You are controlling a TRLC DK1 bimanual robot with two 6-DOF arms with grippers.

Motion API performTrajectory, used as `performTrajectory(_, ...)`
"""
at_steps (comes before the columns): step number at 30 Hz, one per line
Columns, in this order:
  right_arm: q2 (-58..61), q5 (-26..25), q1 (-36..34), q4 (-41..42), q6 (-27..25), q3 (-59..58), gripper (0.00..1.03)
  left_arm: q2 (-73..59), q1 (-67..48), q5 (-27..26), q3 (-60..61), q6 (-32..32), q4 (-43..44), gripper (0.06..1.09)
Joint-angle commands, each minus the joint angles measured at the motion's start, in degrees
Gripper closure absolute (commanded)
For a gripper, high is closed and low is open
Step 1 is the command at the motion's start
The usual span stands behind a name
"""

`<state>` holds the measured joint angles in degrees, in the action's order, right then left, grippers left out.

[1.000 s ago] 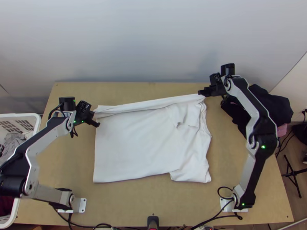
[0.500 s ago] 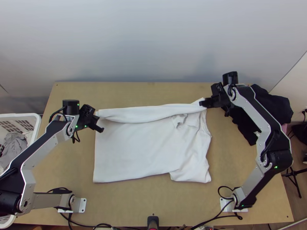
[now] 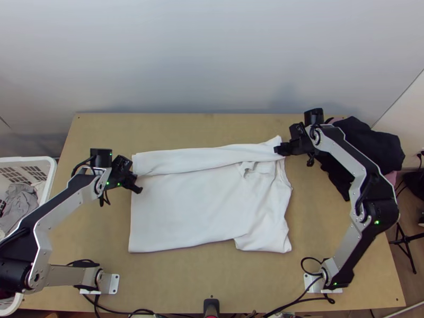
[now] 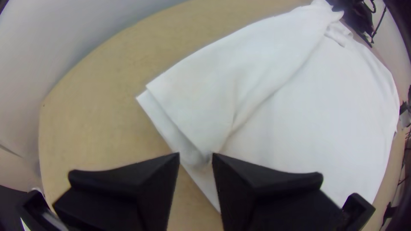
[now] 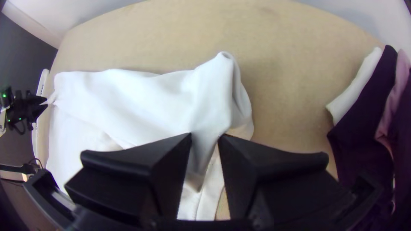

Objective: Fold the t-shirt

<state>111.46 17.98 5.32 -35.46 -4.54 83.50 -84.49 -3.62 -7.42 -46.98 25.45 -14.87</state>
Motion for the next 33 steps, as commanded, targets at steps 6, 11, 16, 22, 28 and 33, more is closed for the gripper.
performTrajectory(6,0.3,-0.1,-0.2,-5.5,0.6,1.8,0.04,6.5,1.7,0.7,0.1,-0.3,-3.0,0.1)
performTrajectory(11,-5.3,-0.2,-1.7,-6.0,1.6,1.4,0.04,10.7,8.7,-0.1,-4.4,-0.8,-6.0,0.1)
performTrajectory(16,-12.0,-0.2,-2.9,-12.3,3.8,0.1,0.04,14.4,12.5,-7.4,-8.5,2.8,-21.0,0.11)
performTrajectory(22,-23.3,-1.6,1.3,-22.0,3.2,-7.0,0.04,25.4,-3.2,-8.0,-4.3,10.7,-42.3,0.11)
performTrajectory(28,-31.2,-2.1,4.2,-27.4,1.5,-14.9,0.04,34.5,-10.4,-6.7,-1.6,15.3,-51.7,0.11)
performTrajectory(33,-34.4,-2.1,7.7,-32.2,-3.6,-18.5,0.04,39.3,-18.4,-2.9,0.7,18.0,-56.2,0.12)
